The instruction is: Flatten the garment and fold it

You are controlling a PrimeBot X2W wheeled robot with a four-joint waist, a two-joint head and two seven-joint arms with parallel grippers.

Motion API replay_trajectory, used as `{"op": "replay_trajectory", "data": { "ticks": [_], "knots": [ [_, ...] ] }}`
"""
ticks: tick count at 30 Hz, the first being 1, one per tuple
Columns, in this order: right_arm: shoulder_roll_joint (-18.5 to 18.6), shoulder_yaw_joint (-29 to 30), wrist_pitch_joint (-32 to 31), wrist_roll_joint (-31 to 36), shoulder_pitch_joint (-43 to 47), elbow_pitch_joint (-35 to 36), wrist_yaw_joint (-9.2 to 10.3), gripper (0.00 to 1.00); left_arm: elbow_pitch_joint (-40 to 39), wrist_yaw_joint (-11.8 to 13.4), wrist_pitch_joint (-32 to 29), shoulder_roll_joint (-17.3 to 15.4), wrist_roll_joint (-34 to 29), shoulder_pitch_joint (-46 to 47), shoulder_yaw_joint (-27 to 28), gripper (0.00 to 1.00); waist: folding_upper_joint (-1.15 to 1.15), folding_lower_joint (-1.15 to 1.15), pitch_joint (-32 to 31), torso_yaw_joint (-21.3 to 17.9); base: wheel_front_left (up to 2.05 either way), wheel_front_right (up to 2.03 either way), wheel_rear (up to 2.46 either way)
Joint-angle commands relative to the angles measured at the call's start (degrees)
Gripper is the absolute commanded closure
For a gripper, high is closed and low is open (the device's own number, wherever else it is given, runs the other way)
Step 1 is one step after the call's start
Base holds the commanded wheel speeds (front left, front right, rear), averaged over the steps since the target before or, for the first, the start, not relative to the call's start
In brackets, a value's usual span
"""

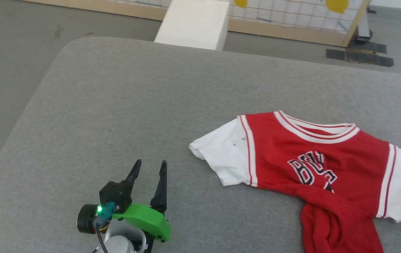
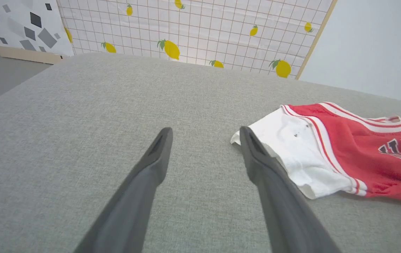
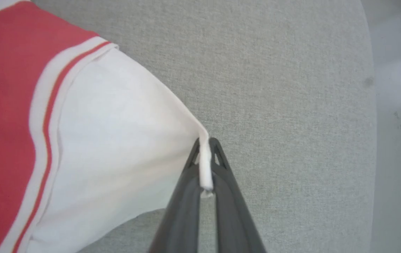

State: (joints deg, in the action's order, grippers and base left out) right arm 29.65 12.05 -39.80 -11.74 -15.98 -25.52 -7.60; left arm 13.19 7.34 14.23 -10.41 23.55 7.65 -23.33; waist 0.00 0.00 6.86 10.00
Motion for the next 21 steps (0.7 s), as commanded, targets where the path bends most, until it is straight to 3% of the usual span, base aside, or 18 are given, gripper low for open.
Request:
{"op": "replay_trajectory", "data": {
  "ticks": [1, 2, 3, 4, 8, 14, 21],
  "knots": [
    [-0.7, 1.1, 0.9, 1.1, 1.1, -0.5, 0.11, 1.0, 0.2, -0.3, 0.3, 0.3, 0.3, 1.1, 0.0, 0.0, 0.0, 0.0, 0.8, -2.5, 0.0, 0.0, 0.0],
    [-1.1, 1.7, 1.5, 1.7, 1.3, -0.7, 0.11, 1.0, 0.4, -0.4, 0.4, 0.3, 0.3, 1.2, 0.0, 0.0, 0.0, 0.0, 0.9, -2.8, 0.0, 0.0, 0.0],
    [-1.8, 2.1, 2.8, 2.4, 1.5, -0.8, 0.11, 0.7, 0.6, -0.5, 0.4, 0.3, 0.3, 1.4, -0.2, 0.0, 0.0, 0.0, 0.9, -3.2, 0.0, 0.0, 0.0],
    [-2.5, 2.4, 4.1, 2.7, 1.5, -0.8, 0.11, 0.0, 0.8, -0.6, 0.4, 0.2, 0.3, 1.5, -0.2, 0.0, 0.0, 0.0, 0.9, -3.5, 0.0, 0.0, 0.0],
    [-5.3, 2.0, 11.6, 3.9, 1.1, 1.5, 0.11, 0.0, 1.6, -1.1, -0.1, -0.3, 0.6, 1.9, -0.3, 0.0, 0.0, 0.0, 0.5, -5.4, 0.0, 0.0, 0.0],
    [-10.6, 0.0, 24.2, 1.5, 3.6, 12.1, 0.11, 0.0, 0.8, -3.0, -3.7, -2.2, 1.8, 4.1, -0.3, 0.0, 0.0, 0.0, 0.3, -8.9, 0.0, 0.0, 0.0],
    [-19.9, 0.8, 33.7, 1.3, 11.2, 25.0, 0.11, 0.0, 0.7, -8.4, -18.3, -6.5, 5.2, 11.7, -1.5, 0.0, 0.0, 0.0, 2.5, -13.4, 0.0, 0.0, 0.0]
  ]
}}
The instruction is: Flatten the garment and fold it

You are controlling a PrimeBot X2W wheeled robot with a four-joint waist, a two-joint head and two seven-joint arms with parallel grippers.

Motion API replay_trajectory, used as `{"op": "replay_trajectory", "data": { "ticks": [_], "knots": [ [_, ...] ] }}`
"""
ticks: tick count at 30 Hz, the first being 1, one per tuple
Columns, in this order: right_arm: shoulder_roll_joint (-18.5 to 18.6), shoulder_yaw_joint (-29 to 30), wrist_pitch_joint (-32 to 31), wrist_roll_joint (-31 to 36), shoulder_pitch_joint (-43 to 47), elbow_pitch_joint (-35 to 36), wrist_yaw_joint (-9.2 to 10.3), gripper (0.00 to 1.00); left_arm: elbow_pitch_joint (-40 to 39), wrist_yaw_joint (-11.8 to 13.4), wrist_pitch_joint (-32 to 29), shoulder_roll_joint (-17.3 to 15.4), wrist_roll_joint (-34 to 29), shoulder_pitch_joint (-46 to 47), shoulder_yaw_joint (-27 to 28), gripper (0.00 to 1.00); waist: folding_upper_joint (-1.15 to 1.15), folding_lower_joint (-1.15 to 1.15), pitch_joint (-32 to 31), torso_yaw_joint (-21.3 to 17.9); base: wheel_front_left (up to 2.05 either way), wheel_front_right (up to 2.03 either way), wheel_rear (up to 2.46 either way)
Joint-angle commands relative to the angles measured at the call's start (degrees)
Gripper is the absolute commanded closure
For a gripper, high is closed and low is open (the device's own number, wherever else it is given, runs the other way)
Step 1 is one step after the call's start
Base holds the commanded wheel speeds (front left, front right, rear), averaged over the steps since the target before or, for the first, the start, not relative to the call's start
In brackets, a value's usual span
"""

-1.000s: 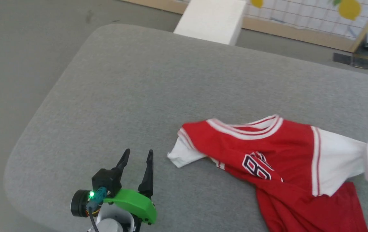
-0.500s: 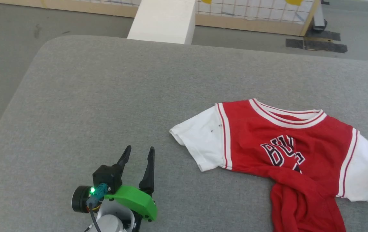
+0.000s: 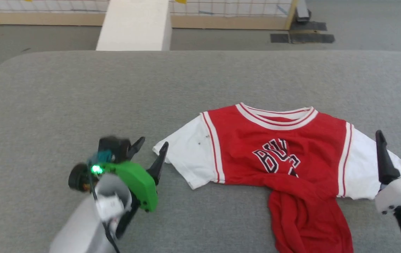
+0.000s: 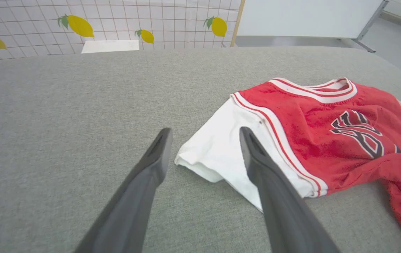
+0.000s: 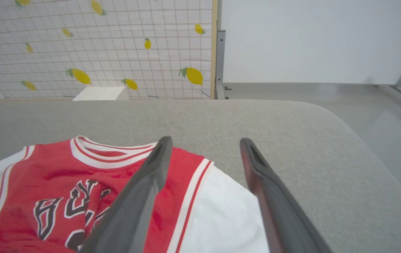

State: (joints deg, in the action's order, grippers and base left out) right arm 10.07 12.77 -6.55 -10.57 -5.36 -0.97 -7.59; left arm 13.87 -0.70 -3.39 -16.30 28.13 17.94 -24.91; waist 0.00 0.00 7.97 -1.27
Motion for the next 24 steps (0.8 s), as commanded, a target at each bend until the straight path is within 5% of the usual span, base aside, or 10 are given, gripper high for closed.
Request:
{"op": "replay_trajectory", "data": {
  "ticks": [1, 13, 24],
  "knots": [
    [-1.5, 0.2, 1.2, 0.1, 1.3, 1.7, 0.1, 0.0, 0.4, -1.4, -3.9, -1.2, 1.8, 3.0, 0.0, 0.0, 0.0, 0.0, 1.8, -2.7, 0.0, 0.0, 0.0],
    [-6.3, -0.7, 3.5, 1.7, 0.9, 6.1, 0.1, 0.0, 7.5, -5.1, -40.2, -8.3, 9.8, 17.1, -3.8, 0.0, 0.0, 0.0, 5.6, -7.3, 0.0, 0.0, 0.0],
    [-7.0, -0.2, 3.5, 1.4, 0.2, 5.9, 0.1, 0.0, 10.4, -4.8, -45.4, -9.7, 8.1, 18.8, -6.9, 0.0, 0.0, 0.0, 8.6, -8.6, 0.0, 0.0, 0.0]
  ]
}}
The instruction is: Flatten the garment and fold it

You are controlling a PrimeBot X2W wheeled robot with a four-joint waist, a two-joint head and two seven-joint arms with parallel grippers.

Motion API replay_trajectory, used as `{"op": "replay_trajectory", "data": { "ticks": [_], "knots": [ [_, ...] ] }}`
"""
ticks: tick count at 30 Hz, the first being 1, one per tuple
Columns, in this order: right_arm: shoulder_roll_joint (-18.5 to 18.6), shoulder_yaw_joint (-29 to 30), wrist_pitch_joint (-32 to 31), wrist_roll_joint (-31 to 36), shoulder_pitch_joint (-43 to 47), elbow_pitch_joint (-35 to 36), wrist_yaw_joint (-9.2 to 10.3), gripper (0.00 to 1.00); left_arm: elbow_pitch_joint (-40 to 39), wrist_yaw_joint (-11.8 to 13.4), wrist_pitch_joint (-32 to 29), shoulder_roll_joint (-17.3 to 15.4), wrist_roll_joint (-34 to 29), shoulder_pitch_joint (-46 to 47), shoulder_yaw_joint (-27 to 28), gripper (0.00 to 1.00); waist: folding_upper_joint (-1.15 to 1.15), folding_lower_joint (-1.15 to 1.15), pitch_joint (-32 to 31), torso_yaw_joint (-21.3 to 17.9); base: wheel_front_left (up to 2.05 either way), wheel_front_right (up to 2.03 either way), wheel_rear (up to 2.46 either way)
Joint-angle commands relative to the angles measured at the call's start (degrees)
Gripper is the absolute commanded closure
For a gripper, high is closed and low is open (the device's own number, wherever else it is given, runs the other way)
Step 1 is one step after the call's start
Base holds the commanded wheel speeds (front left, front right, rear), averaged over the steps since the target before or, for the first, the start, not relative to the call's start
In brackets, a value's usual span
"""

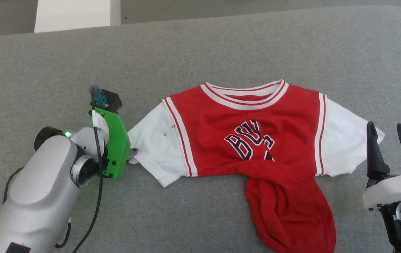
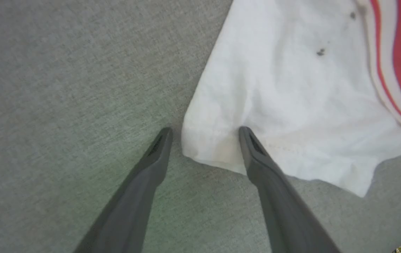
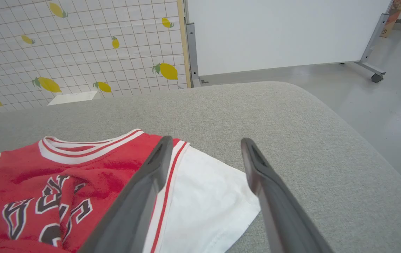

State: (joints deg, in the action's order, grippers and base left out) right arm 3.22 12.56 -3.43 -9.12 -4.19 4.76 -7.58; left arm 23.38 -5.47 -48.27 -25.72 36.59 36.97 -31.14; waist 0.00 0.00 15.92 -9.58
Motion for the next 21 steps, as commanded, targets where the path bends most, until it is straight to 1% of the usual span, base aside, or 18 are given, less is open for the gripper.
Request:
{"op": "replay_trajectory", "data": {
  "ticks": [1, 3, 4, 5, 7, 9, 12, 15, 17, 21],
  "knots": [
    [-0.1, 0.1, 0.4, -0.1, -1.1, 0.2, 0.09, 0.0, 1.4, -0.1, -1.2, 0.0, -0.1, -0.4, -1.0, 0.0, 0.0, 0.0, 0.9, -0.3, 0.0, 0.0, 0.0],
    [-0.2, 0.2, 0.2, 0.1, -1.3, 0.1, 0.09, 0.0, 2.2, -0.4, -2.1, 0.3, 0.3, -0.7, -1.7, 0.0, 0.0, 0.0, 1.1, -0.2, 0.0, 0.0, 0.0],
    [-0.2, 0.4, 0.1, 0.1, -1.4, 0.1, 0.09, 0.0, 2.5, -0.6, -2.6, 0.5, 0.8, -1.0, -2.0, 0.53, 0.0, 0.0, 1.2, -0.1, 0.0, 0.0, 0.0],
    [-0.2, 0.5, -0.1, 0.3, -1.6, 0.1, 0.09, 0.0, 2.8, -0.7, -2.9, 0.8, 1.7, -1.2, -2.0, 1.0, 0.0, 0.0, 1.2, 0.0, 0.0, 0.0, 0.0],
    [0.2, 0.3, -1.0, 0.7, -1.8, -0.2, 0.09, 0.0, 2.9, -0.8, -1.8, 1.1, 2.6, -1.5, -1.4, 1.0, 0.0, 0.0, 0.9, 0.4, 0.0, 0.0, 0.0],
    [1.3, -0.2, -2.9, 0.6, -1.8, -0.6, 0.09, 0.0, 2.4, -0.6, 1.7, 1.0, 2.1, -1.4, -0.5, 1.0, 0.0, 0.0, 0.4, 1.0, 0.0, 0.0, 0.0],
    [4.7, -1.3, -7.5, 0.5, -1.7, -1.5, 0.09, 0.0, 1.1, -0.4, 7.5, 0.6, 1.2, -1.4, 0.8, 1.0, 0.0, 0.0, -0.7, 2.4, 0.0, 0.0, 0.0],
    [8.3, -1.6, -15.2, -0.9, -1.9, -2.5, 0.09, 0.0, -1.4, -0.4, 14.0, 1.1, 2.1, -1.9, 3.3, 1.0, 0.0, 0.0, -1.8, 4.5, 0.0, 0.0, 0.0],
    [10.7, -1.7, -21.3, -2.2, -2.4, -3.2, 0.09, 0.0, -3.2, -0.6, 16.7, 0.8, 2.3, -2.3, 4.1, 1.0, 0.0, 0.0, -2.1, 6.0, 0.0, 0.0, 0.0],
    [15.6, -1.9, -32.0, -5.1, -4.9, -4.9, 0.09, 0.0, -8.4, -0.7, 18.7, -0.3, 2.0, -3.8, 4.2, 1.0, 0.0, 0.0, -1.9, 8.6, 0.0, 0.0, 0.0]
  ]
}}
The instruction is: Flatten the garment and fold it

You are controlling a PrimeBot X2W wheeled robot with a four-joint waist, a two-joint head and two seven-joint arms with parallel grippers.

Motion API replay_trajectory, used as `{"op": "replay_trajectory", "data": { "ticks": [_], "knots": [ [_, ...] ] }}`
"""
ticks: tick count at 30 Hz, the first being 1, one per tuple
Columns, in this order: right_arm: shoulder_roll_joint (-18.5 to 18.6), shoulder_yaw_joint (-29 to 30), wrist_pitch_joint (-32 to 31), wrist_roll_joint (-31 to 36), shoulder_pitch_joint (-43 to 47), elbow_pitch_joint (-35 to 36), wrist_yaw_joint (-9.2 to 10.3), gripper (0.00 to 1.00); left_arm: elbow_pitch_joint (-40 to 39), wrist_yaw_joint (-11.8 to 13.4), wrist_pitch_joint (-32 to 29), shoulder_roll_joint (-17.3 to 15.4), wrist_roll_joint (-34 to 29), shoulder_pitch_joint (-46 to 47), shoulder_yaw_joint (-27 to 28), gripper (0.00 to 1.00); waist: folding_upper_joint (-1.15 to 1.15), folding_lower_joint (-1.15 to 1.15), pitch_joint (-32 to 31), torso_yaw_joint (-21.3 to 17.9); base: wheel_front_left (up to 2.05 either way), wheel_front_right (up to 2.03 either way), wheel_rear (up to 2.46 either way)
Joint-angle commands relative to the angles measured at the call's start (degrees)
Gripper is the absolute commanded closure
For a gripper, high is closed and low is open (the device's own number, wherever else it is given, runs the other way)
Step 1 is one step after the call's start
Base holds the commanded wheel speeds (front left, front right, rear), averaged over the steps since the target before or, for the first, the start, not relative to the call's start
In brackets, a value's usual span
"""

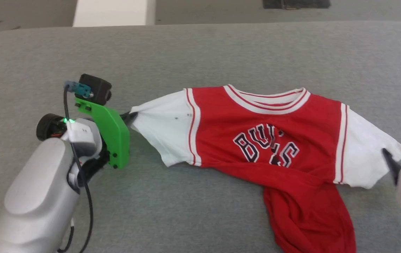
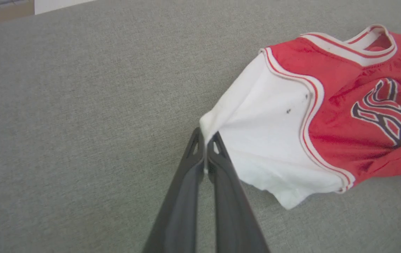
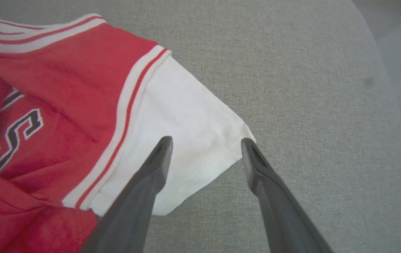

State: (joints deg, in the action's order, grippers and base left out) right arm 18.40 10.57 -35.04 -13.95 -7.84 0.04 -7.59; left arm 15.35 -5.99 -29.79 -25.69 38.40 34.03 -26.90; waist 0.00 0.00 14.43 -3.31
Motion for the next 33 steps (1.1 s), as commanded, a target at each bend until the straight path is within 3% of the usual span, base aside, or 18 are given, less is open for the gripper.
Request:
{"op": "replay_trajectory", "data": {
  "ticks": [1, 5, 8, 13, 20, 21, 22, 33],
  "knots": [
    [1.6, 0.3, -2.6, -0.8, -1.9, -1.0, 0.1, 0.0, -1.9, -0.2, 0.3, -0.5, -0.1, -1.3, -0.4, 1.0, 0.0, 0.0, -0.2, 2.9, 0.0, 0.0, 0.0],
    [6.6, 1.0, -9.5, -1.7, -5.5, -5.1, 0.1, 0.0, -9.1, 0.4, 0.7, -0.7, -0.8, -3.4, -1.3, 1.0, 0.0, 0.0, 1.2, 5.4, 0.0, 0.0, 0.0],
    [8.7, 1.5, -11.1, -0.7, -7.6, -9.1, 0.1, 0.0, -13.1, 1.0, 0.8, -0.3, -1.0, -4.3, -1.8, 1.0, 0.0, 0.0, 2.1, 6.8, 0.0, 0.0, 0.0],
    [10.1, 1.0, -11.7, 0.4, -9.8, -16.3, 0.1, 0.0, -17.7, 1.7, 0.8, 0.4, -1.6, -5.0, -3.0, 1.0, 0.0, 0.0, 3.0, 8.5, 0.0, 0.0, 0.0],
    [9.7, -2.1, -9.4, -0.5, -10.4, -21.3, 0.1, 0.0, -19.9, 2.0, 0.9, 0.4, -2.0, -5.2, -3.6, 1.0, 0.0, 0.0, 4.3, 9.2, 0.0, 0.0, 0.0],
    [9.5, -2.7, -9.0, -0.7, -10.4, -22.1, 0.1, 0.71, -19.9, 2.1, 1.0, 0.4, -2.1, -5.2, -3.6, 1.0, 0.0, 0.0, 4.3, 9.2, 0.0, 0.0, 0.0],
    [9.3, -3.3, -8.8, -1.0, -10.4, -22.7, 0.1, 1.0, -19.9, 2.1, 1.1, 0.3, -2.1, -5.2, -3.5, 1.0, 0.0, 0.0, 4.4, 9.2, 0.0, 0.0, 0.0],
    [12.7, -3.3, 5.2, -0.8, -15.9, -21.3, 0.1, 1.0, -17.7, 2.9, 7.8, -1.6, -1.7, -6.4, 0.9, 1.0, 0.0, 0.0, -3.3, 7.0, 0.0, 0.0, 0.0]
  ]
}}
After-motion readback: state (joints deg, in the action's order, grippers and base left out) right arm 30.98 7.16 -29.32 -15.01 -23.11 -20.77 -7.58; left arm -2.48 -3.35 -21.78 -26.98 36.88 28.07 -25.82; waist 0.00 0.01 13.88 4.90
